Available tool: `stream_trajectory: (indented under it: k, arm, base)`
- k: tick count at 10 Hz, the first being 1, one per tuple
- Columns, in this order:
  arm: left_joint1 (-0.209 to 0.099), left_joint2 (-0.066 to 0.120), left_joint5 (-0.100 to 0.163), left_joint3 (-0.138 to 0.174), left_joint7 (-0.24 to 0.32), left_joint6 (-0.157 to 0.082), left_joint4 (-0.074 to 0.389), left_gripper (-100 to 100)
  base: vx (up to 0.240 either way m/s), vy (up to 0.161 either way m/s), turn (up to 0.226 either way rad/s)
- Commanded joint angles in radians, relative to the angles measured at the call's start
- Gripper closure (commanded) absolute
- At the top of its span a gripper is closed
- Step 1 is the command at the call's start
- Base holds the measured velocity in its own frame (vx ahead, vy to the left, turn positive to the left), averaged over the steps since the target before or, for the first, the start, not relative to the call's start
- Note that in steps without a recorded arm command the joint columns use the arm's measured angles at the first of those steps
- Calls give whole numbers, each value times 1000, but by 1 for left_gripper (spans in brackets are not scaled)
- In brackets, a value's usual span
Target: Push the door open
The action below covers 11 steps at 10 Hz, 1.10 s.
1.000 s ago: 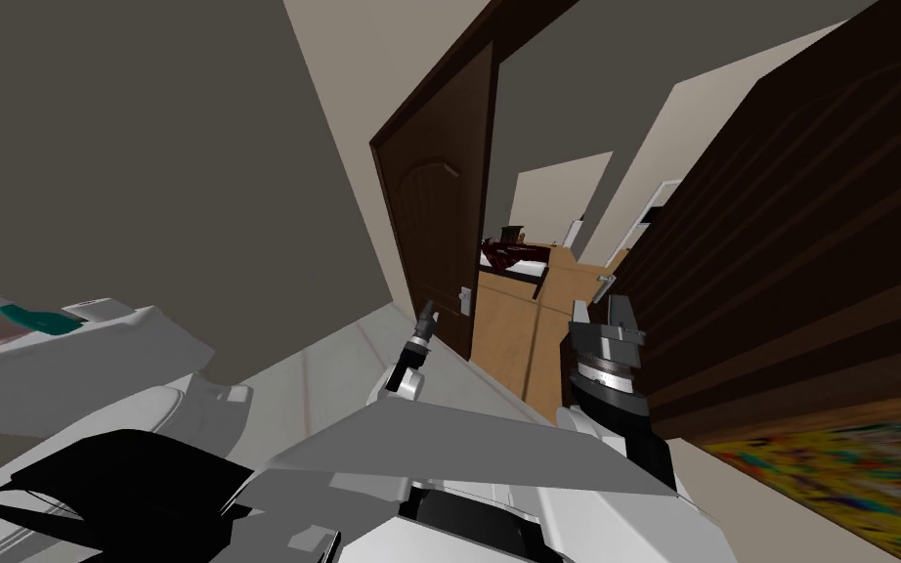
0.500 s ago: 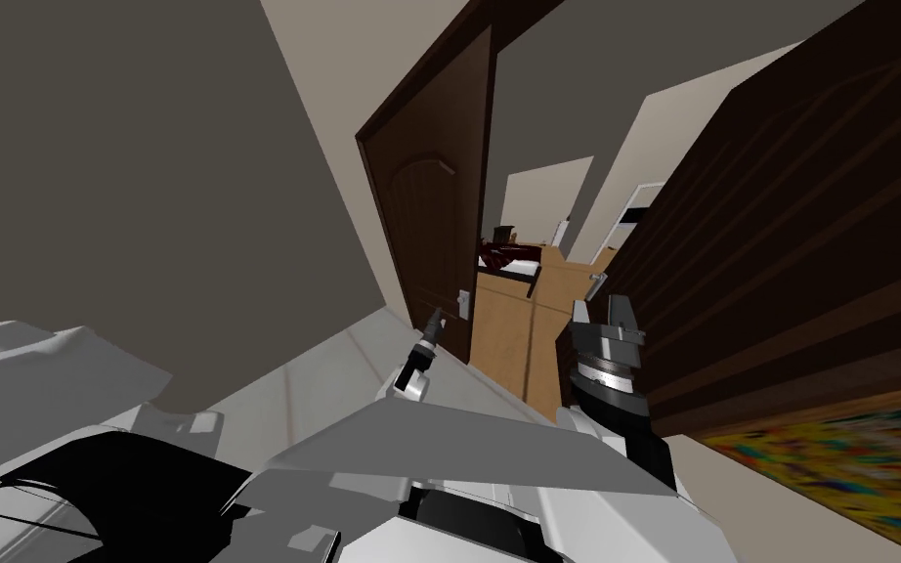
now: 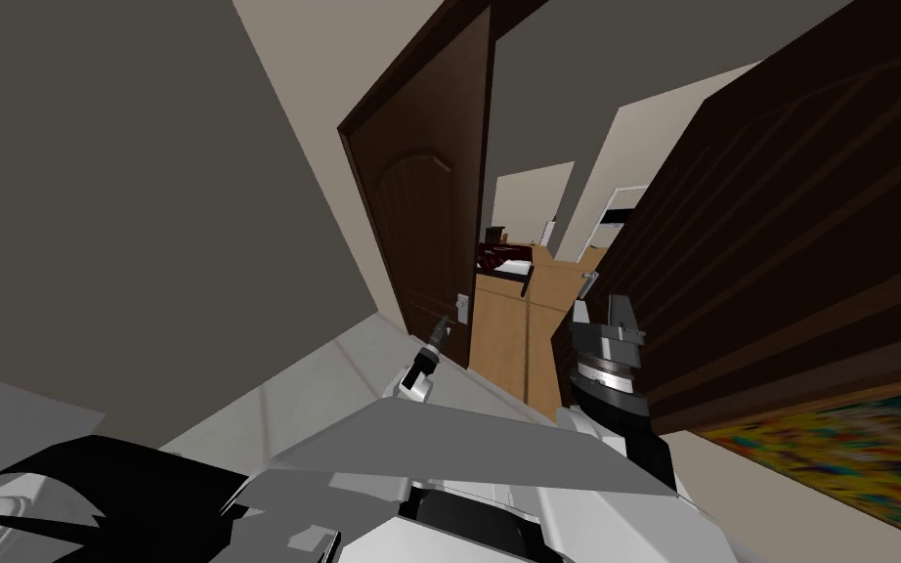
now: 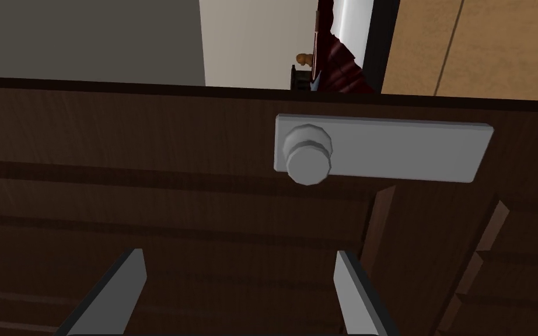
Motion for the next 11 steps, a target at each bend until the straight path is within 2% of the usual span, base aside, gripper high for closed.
stream_trajectory:
  k: [1,4,5,11]
  arm:
    - [-21,9,0,-22,9,20,41,-100]
    - [-44,16,-1,-43,16,26,95,-100]
    - [-41,19,1,-37,17,25,82,-100]
    - [-79,-7,2,-13,12,22,138,-100]
  base:
    - [152,139,-152]
    - [124,100,-85]
    - [55,50,-18]
    - [168,-70,-33]
